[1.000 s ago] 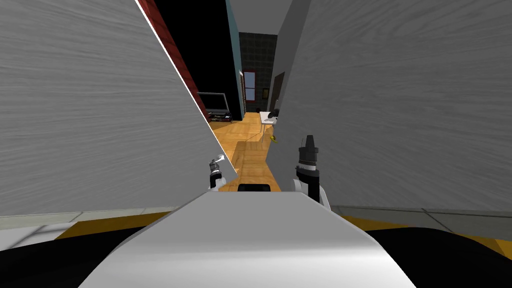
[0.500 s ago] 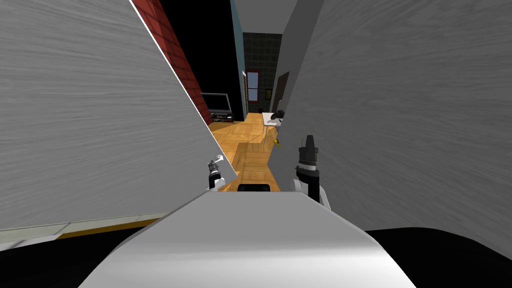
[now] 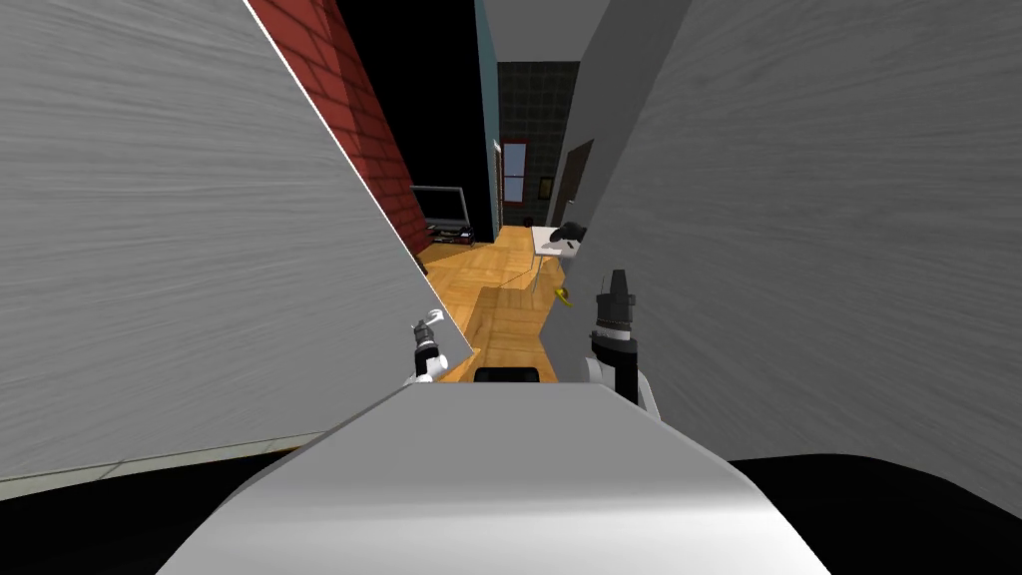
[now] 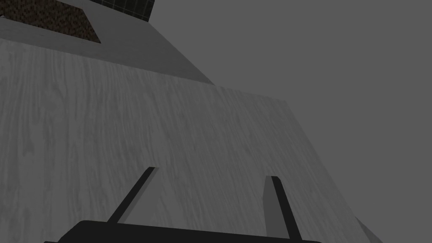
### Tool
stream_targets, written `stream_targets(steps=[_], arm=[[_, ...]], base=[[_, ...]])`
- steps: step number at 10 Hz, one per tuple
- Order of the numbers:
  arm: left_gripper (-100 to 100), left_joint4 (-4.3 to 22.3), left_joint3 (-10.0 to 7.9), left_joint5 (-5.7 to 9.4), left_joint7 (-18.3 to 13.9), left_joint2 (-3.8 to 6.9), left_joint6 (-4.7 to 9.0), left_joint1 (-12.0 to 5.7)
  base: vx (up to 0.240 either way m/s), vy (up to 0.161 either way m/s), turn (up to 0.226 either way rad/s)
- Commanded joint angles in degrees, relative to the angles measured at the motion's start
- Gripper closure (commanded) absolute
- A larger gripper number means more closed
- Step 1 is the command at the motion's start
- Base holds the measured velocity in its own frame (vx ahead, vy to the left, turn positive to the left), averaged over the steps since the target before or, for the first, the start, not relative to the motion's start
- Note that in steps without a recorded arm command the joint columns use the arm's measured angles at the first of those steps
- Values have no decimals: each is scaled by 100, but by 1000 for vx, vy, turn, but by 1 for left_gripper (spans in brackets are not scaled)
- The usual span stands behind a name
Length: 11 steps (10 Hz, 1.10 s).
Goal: Push the door open
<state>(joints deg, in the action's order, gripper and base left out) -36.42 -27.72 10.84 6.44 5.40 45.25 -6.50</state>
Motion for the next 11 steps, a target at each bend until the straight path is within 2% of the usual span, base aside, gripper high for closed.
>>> stream_targets(steps=[1, 11], arm=[[100, -67, -69, -3, -29, 55, 4, 40], [100, 236, -401, -54, -241, 283, 87, -34]], base=[[200, 11, 140], [216, -6, 155]])
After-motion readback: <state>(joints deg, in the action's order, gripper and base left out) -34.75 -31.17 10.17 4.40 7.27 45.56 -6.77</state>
